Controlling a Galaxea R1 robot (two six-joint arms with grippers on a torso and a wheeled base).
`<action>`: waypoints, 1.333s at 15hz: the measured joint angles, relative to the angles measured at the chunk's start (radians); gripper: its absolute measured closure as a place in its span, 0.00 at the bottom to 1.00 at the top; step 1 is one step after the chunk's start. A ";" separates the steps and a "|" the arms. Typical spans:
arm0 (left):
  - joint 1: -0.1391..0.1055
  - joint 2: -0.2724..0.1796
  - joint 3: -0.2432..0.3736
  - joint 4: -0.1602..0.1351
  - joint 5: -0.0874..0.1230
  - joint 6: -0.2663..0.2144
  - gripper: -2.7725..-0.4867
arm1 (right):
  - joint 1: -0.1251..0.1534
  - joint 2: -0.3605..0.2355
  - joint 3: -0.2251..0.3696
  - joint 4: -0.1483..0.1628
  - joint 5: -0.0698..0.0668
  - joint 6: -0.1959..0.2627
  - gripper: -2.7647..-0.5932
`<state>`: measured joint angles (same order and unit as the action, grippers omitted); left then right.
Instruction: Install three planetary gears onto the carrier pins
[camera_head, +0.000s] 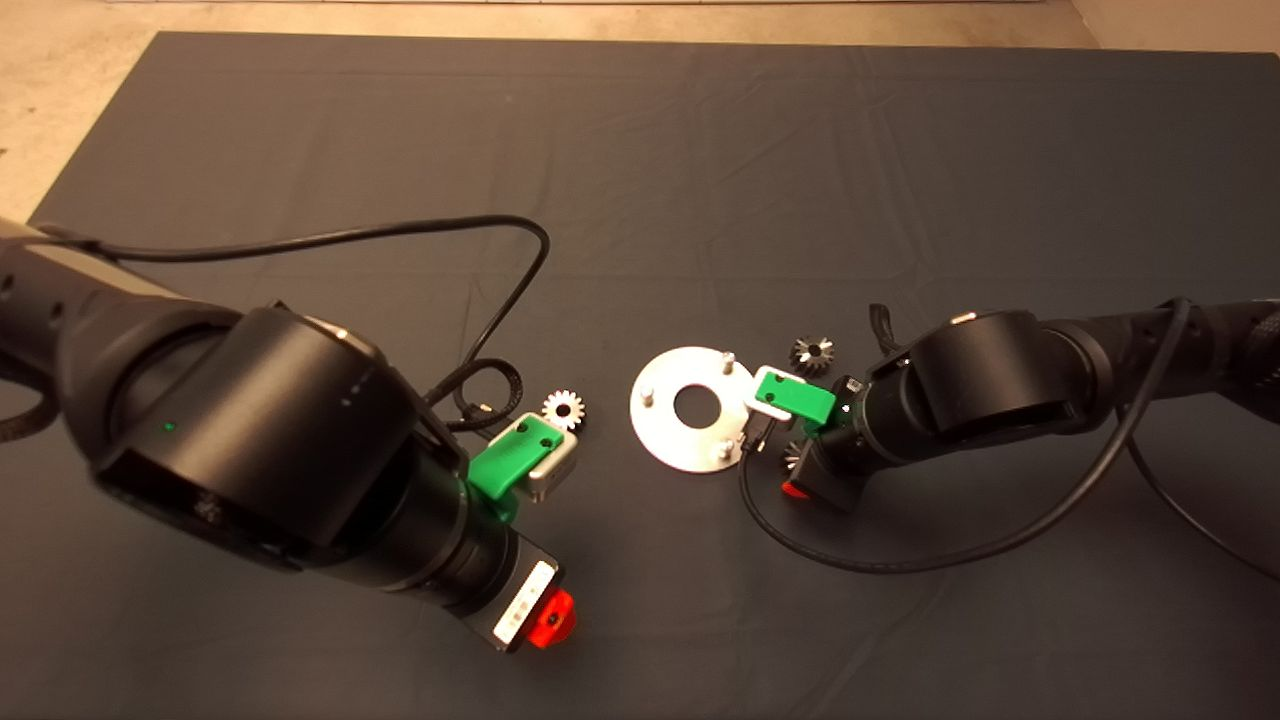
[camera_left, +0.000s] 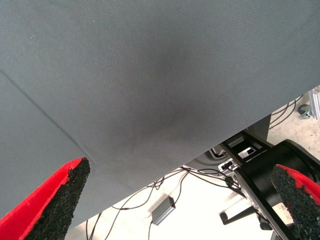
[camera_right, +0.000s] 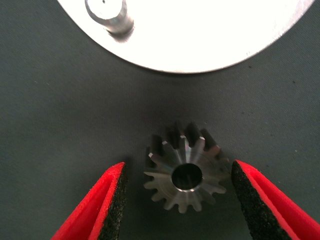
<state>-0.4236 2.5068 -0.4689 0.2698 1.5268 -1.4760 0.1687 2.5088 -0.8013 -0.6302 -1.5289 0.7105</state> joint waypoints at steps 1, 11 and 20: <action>0.000 0.000 0.000 0.000 0.000 0.000 0.06 | 0.000 -0.007 0.000 0.000 0.000 -0.004 0.57; 0.000 -0.005 0.000 0.000 0.000 0.000 0.06 | 0.000 -0.029 0.006 0.000 -0.001 -0.026 0.65; 0.000 -0.005 0.000 0.000 0.000 0.000 0.06 | -0.009 -0.029 0.007 0.000 -0.001 -0.030 0.65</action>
<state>-0.4236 2.5021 -0.4685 0.2698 1.5268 -1.4760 0.1593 2.4800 -0.7947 -0.6302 -1.5298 0.6804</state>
